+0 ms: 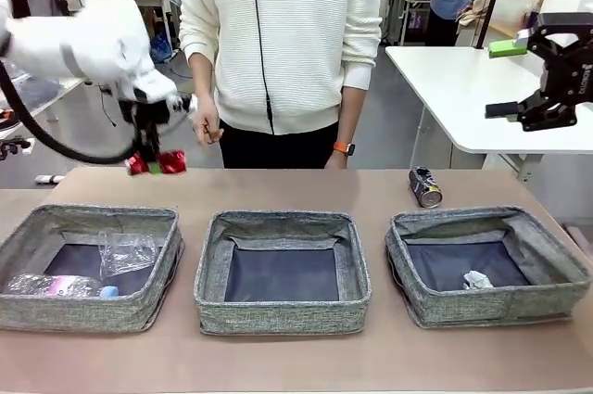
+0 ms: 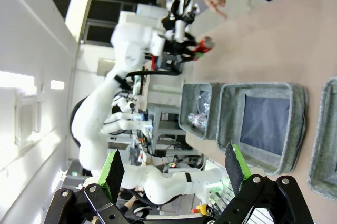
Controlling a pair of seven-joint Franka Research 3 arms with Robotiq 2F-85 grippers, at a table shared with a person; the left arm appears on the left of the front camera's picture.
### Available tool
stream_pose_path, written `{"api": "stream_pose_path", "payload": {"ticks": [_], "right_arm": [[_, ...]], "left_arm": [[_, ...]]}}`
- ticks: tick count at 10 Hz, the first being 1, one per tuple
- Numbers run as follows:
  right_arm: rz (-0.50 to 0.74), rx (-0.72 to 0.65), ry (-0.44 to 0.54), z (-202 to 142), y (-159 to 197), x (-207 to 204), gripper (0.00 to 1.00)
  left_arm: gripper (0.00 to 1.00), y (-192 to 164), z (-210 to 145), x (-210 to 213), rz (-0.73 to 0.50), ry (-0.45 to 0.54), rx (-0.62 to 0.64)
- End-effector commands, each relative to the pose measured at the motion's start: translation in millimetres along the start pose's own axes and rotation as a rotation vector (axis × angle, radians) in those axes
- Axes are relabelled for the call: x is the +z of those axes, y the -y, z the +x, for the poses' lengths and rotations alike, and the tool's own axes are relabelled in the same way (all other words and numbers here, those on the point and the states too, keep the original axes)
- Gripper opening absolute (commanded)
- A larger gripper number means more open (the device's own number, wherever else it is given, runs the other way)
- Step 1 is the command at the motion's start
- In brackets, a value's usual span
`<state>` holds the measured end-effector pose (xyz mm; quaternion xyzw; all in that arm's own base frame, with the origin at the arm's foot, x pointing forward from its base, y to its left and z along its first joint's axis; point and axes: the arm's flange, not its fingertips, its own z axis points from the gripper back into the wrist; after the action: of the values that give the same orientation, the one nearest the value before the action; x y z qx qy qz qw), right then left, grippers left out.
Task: Sort the waste into the appropriate baskets.
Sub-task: Pick up the waste item pointed out by the person.
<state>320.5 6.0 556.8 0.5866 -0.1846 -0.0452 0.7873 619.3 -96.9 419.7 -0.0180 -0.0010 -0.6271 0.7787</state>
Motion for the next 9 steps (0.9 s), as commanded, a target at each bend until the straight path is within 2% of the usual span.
{"api": "stream_pose_path", "payload": {"ticks": [1, 2, 3, 4, 5, 6, 8, 9], "right_arm": [[-0.001, -0.019, -0.002, 0.6, -3.1, -0.1, 1.00], [-0.001, -0.019, -0.002, 0.6, -3.1, -0.1, 1.00], [-0.001, -0.019, -0.002, 0.6, -3.1, -0.1, 1.00], [-0.001, -0.019, -0.002, 0.6, -3.1, -0.1, 1.00], [-0.001, -0.019, -0.002, 0.6, -3.1, -0.1, 1.00], [-0.001, -0.019, -0.002, 0.6, -3.1, -0.1, 1.00], [-0.001, -0.019, -0.002, 0.6, -3.1, -0.1, 1.00], [-0.001, -0.019, -0.002, 0.6, -3.1, -0.1, 1.00]], "left_arm": [[0.23, 72.1, -28.8, 90.5, -0.116, -0.072, 0.359], [0.23, 98.6, -29.5, 122.4, -0.179, -0.044, 0.728], [0.23, 129.9, -27.2, 138.9, -0.208, -0.045, 0.850], [0.23, 159.5, -23.5, 147.1, -0.228, -0.021, 0.873], [0.23, 182.6, -18.3, 152.9, -0.204, 0.057, 0.983], [0.23, 195.5, -13.1, 154.3, -0.188, 0.078, 1.025], [0.23, 196.9, -5.0, 156.9, -0.044, 0.179, 1.237], [0.23, 185.6, -3.7, 152.9, 0.119, 0.217, 1.225]]}}
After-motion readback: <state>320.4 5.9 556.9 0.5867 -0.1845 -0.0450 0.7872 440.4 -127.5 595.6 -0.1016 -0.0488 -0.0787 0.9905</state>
